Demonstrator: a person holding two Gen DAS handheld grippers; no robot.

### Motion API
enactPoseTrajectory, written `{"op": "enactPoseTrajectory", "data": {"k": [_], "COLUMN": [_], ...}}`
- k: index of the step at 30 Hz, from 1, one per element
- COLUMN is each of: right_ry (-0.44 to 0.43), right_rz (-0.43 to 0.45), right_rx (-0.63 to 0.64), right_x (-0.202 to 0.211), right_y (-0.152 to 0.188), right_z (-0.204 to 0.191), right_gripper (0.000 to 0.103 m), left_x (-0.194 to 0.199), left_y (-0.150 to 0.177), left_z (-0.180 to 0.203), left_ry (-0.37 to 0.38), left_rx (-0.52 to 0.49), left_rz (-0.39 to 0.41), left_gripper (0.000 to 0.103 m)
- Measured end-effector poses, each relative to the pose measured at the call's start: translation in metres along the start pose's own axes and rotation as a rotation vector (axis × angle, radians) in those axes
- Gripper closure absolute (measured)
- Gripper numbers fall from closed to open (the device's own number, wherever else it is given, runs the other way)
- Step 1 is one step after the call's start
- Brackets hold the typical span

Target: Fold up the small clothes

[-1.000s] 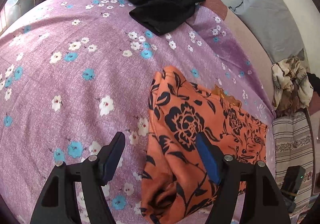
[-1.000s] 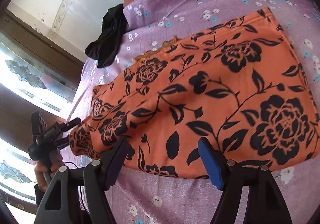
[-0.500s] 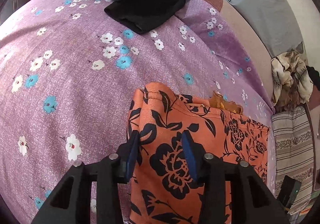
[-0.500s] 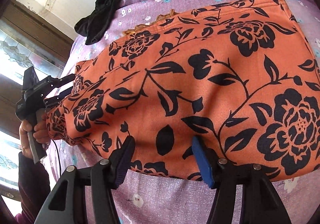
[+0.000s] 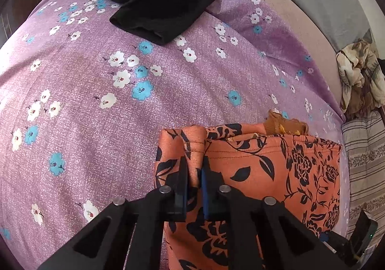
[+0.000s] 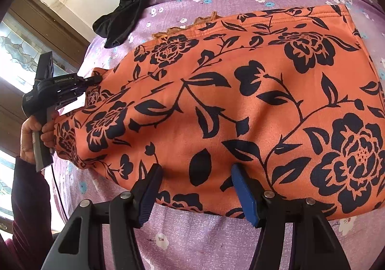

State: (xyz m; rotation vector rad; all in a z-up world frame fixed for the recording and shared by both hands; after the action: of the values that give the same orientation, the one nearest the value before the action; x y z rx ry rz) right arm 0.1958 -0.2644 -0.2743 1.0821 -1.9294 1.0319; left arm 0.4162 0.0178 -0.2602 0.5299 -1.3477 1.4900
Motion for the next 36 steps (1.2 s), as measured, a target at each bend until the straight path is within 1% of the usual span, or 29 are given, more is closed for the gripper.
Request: {"op": "enactPoseTrajectory", "data": {"k": [4, 8, 11, 14, 16, 18, 20, 22, 23, 25, 27, 28, 29, 30, 31, 32, 33, 34, 35, 36], "right_ry": [0.009, 0.008, 0.006, 0.013, 0.022, 0.033, 0.039, 0.042, 0.042, 0.045, 0.042, 0.03, 0.006, -0.029, -0.058, -0.075, -0.08, -0.067, -0.042, -0.02], "right_rz": [-0.007, -0.003, 0.004, 0.005, 0.009, 0.013, 0.017, 0.018, 0.017, 0.014, 0.007, 0.005, 0.01, 0.028, 0.057, 0.088, 0.115, 0.132, 0.14, 0.138], "right_rx": [0.009, 0.008, 0.004, 0.008, 0.013, 0.022, 0.023, 0.019, 0.019, 0.028, 0.024, 0.016, 0.006, -0.001, -0.003, 0.002, 0.011, 0.018, 0.02, 0.02], "right_x": [-0.002, -0.002, -0.001, -0.001, -0.001, -0.001, -0.001, -0.001, -0.001, -0.001, 0.001, 0.004, 0.008, 0.015, 0.021, 0.027, 0.031, 0.031, 0.028, 0.023], "right_y": [-0.002, -0.001, 0.001, 0.003, 0.005, 0.008, 0.01, 0.012, 0.013, 0.012, 0.012, 0.011, 0.008, 0.006, 0.004, 0.003, 0.002, 0.001, 0.001, 0.0], "right_z": [-0.003, -0.002, 0.0, 0.0, 0.001, 0.001, 0.001, 0.002, 0.003, 0.003, 0.005, 0.006, 0.004, 0.003, 0.0, -0.004, -0.007, -0.009, -0.01, -0.009], "right_gripper": [0.039, 0.039, 0.039, 0.039, 0.039, 0.039, 0.039, 0.038, 0.038, 0.038, 0.038, 0.038, 0.038, 0.038, 0.038, 0.038, 0.038, 0.039, 0.04, 0.041], "left_x": [0.017, 0.034, 0.039, 0.038, 0.03, 0.015, -0.007, -0.028, -0.034, -0.026, -0.002, 0.014, 0.03, 0.047, 0.062, 0.074, 0.083, 0.088, 0.089, 0.085], "left_y": [-0.005, -0.011, -0.016, -0.022, -0.025, -0.026, -0.025, -0.021, -0.02, -0.019, -0.018, -0.016, -0.012, -0.007, -0.001, 0.006, 0.014, 0.023, 0.03, 0.037], "left_z": [0.011, 0.02, 0.023, 0.02, 0.019, 0.018, 0.021, 0.022, 0.021, 0.022, 0.026, 0.028, 0.031, 0.035, 0.041, 0.049, 0.059, 0.07, 0.082, 0.094], "left_ry": [-0.036, -0.091, -0.156, -0.212, -0.242, -0.29, -0.353, -0.435, -0.457, -0.489, -0.529, -0.566, -0.606, -0.638, -0.653, -0.652, -0.641, -0.625, -0.6, -0.558], "left_rx": [-0.053, -0.07, -0.087, -0.073, -0.069, -0.077, -0.121, -0.169, -0.175, -0.16, -0.141, -0.123, -0.107, -0.097, -0.099, -0.114, -0.139, -0.166, -0.195, -0.227], "left_rz": [0.056, 0.136, 0.187, 0.227, 0.225, 0.206, 0.164, 0.113, 0.094, 0.106, 0.142, 0.17, 0.197, 0.224, 0.247, 0.267, 0.283, 0.291, 0.287, 0.271], "left_gripper": [0.098, 0.098, 0.098, 0.098, 0.098, 0.098, 0.097, 0.094, 0.093, 0.087, 0.087, 0.087, 0.084, 0.075, 0.064, 0.059, 0.051, 0.045, 0.044, 0.044]}}
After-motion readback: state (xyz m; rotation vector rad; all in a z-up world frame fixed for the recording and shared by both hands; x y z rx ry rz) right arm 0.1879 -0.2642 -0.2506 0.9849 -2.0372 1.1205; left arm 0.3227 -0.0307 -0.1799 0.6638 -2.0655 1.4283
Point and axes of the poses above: each gripper's, at about its wrist camera, not at the fingertips, and x roughly against the way its jaws point, z to its right, y to its underside, the point moved 1 cm from there along -x, roughly the way its jaws point, and after that the axes turned 8 degrees about -x, right-handed, at the moved point
